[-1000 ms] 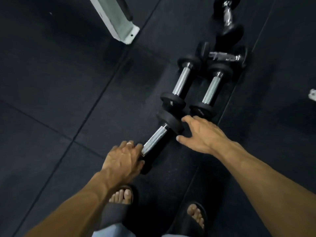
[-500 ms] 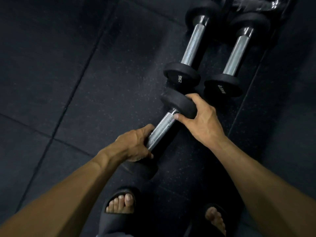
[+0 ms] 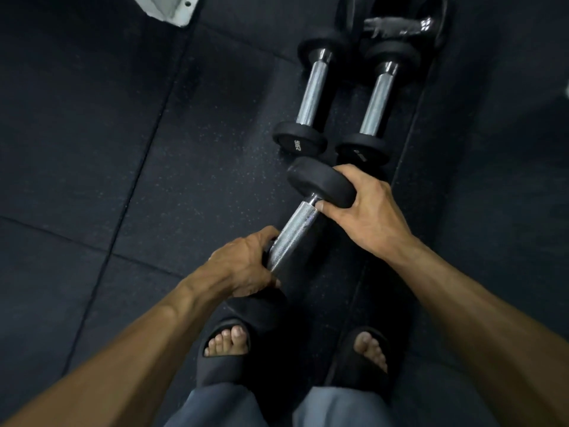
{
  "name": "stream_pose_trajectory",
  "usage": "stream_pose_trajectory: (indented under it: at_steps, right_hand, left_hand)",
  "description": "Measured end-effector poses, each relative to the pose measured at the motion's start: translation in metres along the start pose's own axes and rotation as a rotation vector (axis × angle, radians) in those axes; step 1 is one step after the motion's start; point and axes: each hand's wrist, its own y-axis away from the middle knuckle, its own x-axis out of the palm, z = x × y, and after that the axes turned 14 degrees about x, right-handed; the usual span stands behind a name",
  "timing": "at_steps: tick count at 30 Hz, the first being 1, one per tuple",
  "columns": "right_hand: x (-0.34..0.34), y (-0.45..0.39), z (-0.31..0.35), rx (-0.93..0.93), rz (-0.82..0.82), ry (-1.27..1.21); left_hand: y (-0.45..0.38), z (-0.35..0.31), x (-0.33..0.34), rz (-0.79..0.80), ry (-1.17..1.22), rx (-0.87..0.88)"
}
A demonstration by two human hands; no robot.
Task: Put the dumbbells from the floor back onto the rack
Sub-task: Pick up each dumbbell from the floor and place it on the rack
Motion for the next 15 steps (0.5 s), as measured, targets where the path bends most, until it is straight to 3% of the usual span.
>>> stream_pose_trajectory:
  at_steps: [6, 15]
  right_hand:
    - [-0.081, 0.055, 0.051, -0.026, -0.058, 0.0]
    - [-0.267, 0.191, 0.161, -0.095, -0.301, -0.005]
  left_hand:
    - [0.052, -0.072, -0.046, -0.004, -0.001, 0.067]
    - [0.168, -0.245, -0.156, -0.087, -0.119, 0.294]
